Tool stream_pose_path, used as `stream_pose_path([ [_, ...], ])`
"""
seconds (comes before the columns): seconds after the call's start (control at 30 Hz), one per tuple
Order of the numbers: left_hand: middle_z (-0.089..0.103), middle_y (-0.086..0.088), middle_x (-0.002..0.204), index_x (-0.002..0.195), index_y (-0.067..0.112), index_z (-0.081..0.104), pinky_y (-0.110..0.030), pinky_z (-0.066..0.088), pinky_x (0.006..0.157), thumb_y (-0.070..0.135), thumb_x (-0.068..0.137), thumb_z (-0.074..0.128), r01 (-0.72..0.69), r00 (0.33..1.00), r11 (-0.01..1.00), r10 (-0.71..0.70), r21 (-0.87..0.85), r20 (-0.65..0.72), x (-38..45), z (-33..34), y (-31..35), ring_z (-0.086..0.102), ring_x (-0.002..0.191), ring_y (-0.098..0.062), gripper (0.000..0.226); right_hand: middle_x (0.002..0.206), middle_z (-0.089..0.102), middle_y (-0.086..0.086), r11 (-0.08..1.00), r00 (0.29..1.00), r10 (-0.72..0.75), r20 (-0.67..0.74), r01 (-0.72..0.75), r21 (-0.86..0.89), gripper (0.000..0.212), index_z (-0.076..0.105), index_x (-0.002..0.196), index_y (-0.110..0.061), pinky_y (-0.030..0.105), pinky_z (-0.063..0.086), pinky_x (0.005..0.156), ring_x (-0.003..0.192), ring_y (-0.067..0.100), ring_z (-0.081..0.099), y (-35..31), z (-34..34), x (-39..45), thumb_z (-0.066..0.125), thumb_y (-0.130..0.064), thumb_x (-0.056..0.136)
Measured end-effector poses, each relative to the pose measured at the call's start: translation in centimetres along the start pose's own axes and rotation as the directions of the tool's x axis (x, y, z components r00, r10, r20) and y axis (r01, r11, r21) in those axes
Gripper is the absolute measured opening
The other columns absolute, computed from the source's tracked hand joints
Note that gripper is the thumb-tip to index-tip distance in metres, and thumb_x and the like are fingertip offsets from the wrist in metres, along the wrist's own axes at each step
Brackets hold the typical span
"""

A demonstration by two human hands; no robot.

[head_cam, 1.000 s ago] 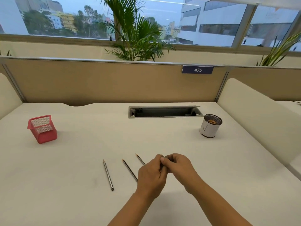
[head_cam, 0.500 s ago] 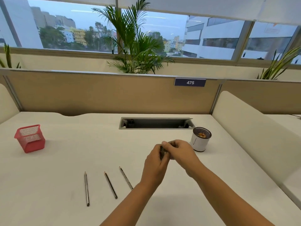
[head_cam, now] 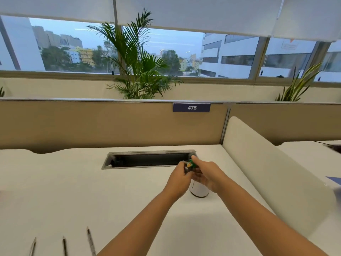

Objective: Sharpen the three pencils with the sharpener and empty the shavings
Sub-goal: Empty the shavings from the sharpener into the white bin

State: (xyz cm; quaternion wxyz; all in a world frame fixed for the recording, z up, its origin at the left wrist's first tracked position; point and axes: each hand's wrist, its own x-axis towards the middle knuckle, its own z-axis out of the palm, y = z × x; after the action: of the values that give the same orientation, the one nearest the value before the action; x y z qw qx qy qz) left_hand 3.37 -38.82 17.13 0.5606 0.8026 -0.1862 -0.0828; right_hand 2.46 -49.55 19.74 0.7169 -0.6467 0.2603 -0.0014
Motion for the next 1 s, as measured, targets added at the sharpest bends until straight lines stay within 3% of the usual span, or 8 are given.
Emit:
stream_pose_path([
  [0.1, 0.049, -0.008, 0.128, 0.134, 0.011, 0.037, -0.026, 0.043, 0.09, 0.005, 0.093, 0.037, 0.066, 0.995, 0.98, -0.08, 0.187, 0.067, 3.5, 1.1, 0.5, 0.049, 0.111, -0.018, 0.041, 0.107, 0.067, 0.018, 0.999, 0.998, 0.009, -0.059, -0.011, -0.035, 0.045, 0.058, 0.116, 0.001, 0.031, 0.055, 0.078, 0.094, 0.027, 0.066, -0.6, -2.0, 3.3, 0.059, -0.034, 0.089],
  [0.17, 0.032, -0.01, 0.145, 0.146, 0.013, 0.023, -0.032, 0.039, 0.102, 0.003, 0.092, 0.04, 0.063, 0.991, 0.915, -0.106, 0.399, 0.086, 5.1, 1.4, 0.3, 0.041, 0.127, -0.025, 0.057, 0.103, 0.066, 0.014, 0.955, 0.986, -0.108, -0.13, 0.067, -0.289, 0.044, 0.059, 0.114, 0.0, 0.032, 0.055, 0.081, 0.093, 0.025, 0.064, -0.6, -2.9, 5.1, 0.057, -0.037, 0.089],
  [0.3, 0.045, -0.009, 0.138, 0.146, 0.02, 0.026, -0.036, 0.046, 0.098, 0.007, 0.089, 0.053, -0.068, 0.996, 0.63, 0.001, 0.774, 0.087, 7.2, 1.9, 0.1, 0.048, 0.122, -0.026, 0.065, 0.111, 0.066, 0.011, 0.673, 0.921, -0.387, -0.041, 0.252, -0.695, 0.037, 0.061, 0.115, -0.008, 0.03, 0.048, 0.083, 0.098, 0.023, 0.061, -0.4, -3.7, 7.3, 0.06, -0.034, 0.088],
  [0.43, 0.062, -0.01, 0.118, 0.127, 0.016, 0.045, -0.033, 0.051, 0.086, 0.01, 0.088, 0.056, -0.074, 0.997, 0.619, 0.054, 0.782, 0.051, 9.1, 2.6, 0.2, 0.06, 0.102, -0.025, 0.041, 0.121, 0.061, 0.009, 0.537, 0.91, -0.414, 0.035, 0.275, -0.798, 0.036, 0.06, 0.122, -0.012, 0.026, 0.045, 0.087, 0.107, 0.024, 0.058, 0.0, -4.4, 9.1, 0.062, -0.026, 0.088],
  [0.63, 0.055, -0.009, 0.118, 0.12, 0.011, 0.059, -0.026, 0.045, 0.09, 0.014, 0.088, 0.058, -0.112, 0.991, 0.709, 0.13, 0.696, 0.028, 10.1, 3.4, -0.7, 0.055, 0.104, -0.023, 0.033, 0.126, 0.057, 0.007, 0.54, 0.868, -0.497, -0.014, 0.296, -0.788, 0.036, 0.055, 0.127, -0.013, 0.029, 0.047, 0.093, 0.11, 0.022, 0.057, 1.3, -5.5, 10.2, 0.056, -0.021, 0.092],
  [0.77, 0.049, -0.006, 0.121, 0.125, 0.012, 0.055, -0.019, 0.041, 0.085, 0.003, 0.086, 0.057, -0.186, 0.972, 0.735, 0.234, 0.652, 0.015, 9.9, 3.6, -1.6, 0.051, 0.106, -0.019, 0.04, 0.127, 0.056, 0.008, 0.564, 0.828, -0.558, -0.057, 0.329, -0.758, 0.034, 0.055, 0.127, -0.013, 0.03, 0.047, 0.093, 0.111, 0.023, 0.056, 2.1, -6.1, 10.6, 0.053, -0.015, 0.093],
  [0.87, 0.055, -0.006, 0.125, 0.131, 0.014, 0.047, -0.024, 0.044, 0.088, 0.004, 0.085, 0.059, -0.294, 0.947, 0.634, 0.293, 0.716, 0.13, 9.7, 3.6, -1.1, 0.053, 0.112, -0.02, 0.049, 0.126, 0.057, 0.008, 0.545, 0.83, -0.556, -0.047, 0.321, -0.775, 0.035, 0.056, 0.127, -0.013, 0.03, 0.047, 0.093, 0.111, 0.023, 0.056, 2.4, -6.2, 10.4, 0.054, -0.014, 0.092],
  [1.0, 0.064, -0.007, 0.108, 0.115, 0.012, 0.05, -0.023, 0.043, 0.072, 0.008, 0.089, 0.054, -0.279, 0.939, 0.645, 0.34, 0.712, 0.061, 9.6, 3.4, -0.1, 0.06, 0.094, -0.022, 0.027, 0.123, 0.059, 0.006, 0.483, 0.773, -0.634, -0.03, 0.365, -0.796, 0.034, 0.058, 0.125, -0.014, 0.03, 0.047, 0.089, 0.111, 0.022, 0.055, 2.6, -6.2, 10.3, 0.055, -0.015, 0.092],
])
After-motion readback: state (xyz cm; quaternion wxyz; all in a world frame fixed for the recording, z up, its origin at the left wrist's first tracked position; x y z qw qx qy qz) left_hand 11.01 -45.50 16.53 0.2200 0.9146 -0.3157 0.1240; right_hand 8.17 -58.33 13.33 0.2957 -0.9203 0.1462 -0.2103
